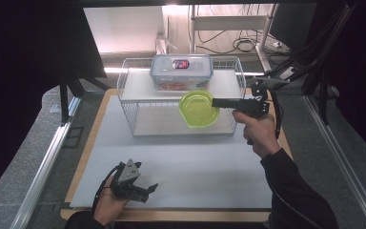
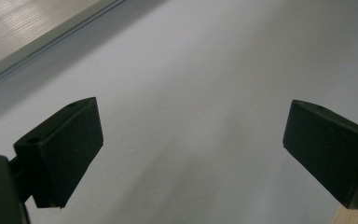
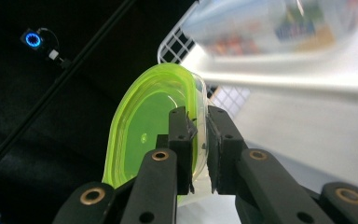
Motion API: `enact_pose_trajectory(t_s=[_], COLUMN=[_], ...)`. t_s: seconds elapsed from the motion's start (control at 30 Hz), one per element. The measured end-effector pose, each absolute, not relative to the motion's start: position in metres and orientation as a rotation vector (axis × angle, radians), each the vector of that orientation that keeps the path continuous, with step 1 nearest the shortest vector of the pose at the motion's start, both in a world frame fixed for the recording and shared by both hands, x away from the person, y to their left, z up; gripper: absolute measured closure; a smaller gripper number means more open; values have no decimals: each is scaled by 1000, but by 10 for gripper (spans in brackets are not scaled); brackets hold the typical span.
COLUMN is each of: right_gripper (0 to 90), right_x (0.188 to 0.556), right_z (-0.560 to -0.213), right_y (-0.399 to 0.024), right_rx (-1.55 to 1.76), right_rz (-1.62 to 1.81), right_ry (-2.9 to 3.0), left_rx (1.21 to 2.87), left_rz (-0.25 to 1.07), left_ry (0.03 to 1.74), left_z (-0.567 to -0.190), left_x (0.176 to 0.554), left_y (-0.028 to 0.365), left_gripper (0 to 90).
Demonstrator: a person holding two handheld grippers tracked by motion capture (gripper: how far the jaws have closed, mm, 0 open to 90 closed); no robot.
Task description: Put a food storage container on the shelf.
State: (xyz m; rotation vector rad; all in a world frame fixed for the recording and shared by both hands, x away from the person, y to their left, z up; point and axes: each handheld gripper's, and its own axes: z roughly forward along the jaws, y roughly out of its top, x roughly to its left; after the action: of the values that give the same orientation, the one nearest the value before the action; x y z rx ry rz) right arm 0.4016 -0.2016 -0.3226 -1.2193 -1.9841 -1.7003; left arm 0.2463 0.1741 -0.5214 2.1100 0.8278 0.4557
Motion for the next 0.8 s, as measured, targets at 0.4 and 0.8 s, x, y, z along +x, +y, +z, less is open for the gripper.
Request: enact_pose_trajectory(t_s=[0.4, 0.8], right_gripper=[819, 818], right_x=[438, 488], right_z=[-262, -241], right_y=[-183, -150], right_rx=[-1286, -1484], right_rz=[-1795, -1835], right_ry=[-1992, -1978], left_rx=[2118, 2124], left_rz=[451, 451], left_ry=[824, 816], left_z=[-522, -522], left_x=[246, 246], left_y=[174, 174], left_gripper=[47, 49])
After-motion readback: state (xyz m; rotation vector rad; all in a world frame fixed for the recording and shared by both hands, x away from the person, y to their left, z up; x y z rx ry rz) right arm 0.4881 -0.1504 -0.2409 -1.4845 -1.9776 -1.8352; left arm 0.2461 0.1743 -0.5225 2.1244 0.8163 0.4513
